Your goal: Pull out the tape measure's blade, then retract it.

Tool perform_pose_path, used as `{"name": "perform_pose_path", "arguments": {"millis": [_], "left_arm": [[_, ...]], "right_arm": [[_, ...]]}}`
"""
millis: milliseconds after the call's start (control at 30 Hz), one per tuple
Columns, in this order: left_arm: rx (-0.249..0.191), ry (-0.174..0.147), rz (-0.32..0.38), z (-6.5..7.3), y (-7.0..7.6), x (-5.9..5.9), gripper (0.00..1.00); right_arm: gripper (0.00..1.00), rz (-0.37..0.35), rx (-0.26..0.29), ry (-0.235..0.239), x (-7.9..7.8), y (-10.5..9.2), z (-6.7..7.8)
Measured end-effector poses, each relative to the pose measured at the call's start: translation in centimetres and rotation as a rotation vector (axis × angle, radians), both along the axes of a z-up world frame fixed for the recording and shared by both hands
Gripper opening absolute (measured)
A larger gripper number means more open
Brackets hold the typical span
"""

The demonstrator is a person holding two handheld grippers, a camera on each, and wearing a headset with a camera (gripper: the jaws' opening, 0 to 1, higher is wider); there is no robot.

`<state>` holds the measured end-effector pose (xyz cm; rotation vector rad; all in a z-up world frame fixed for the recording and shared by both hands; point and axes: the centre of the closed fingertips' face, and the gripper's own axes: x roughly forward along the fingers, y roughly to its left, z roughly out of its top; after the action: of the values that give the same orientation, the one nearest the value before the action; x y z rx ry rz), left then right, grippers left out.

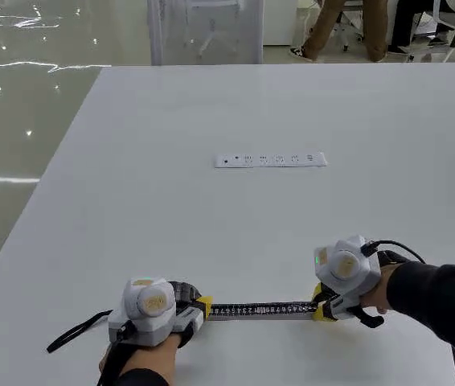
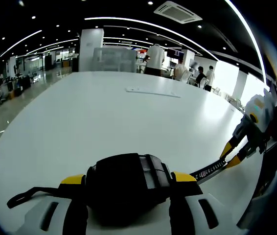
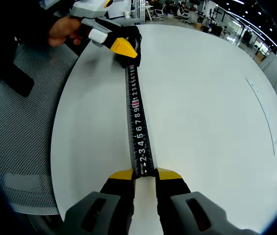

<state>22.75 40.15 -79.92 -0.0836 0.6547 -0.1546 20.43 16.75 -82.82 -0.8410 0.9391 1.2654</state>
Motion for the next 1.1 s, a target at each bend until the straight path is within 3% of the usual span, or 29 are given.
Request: {"name": "perform_pose_path", "arguments": {"millis": [500, 1100], "left_arm": [[-0.004, -0.008, 0.000, 0.1, 0.0, 0.0, 0.64], [-0.015, 0.004, -0.008, 0.1, -0.1, 0.0, 0.63]], "right_arm": [[0.12, -0.019, 0.017, 0.005, 0.1, 1.1, 0.0], [0.12, -0.042, 0.064, 0.001, 0.2, 3.3, 0.1]]}}
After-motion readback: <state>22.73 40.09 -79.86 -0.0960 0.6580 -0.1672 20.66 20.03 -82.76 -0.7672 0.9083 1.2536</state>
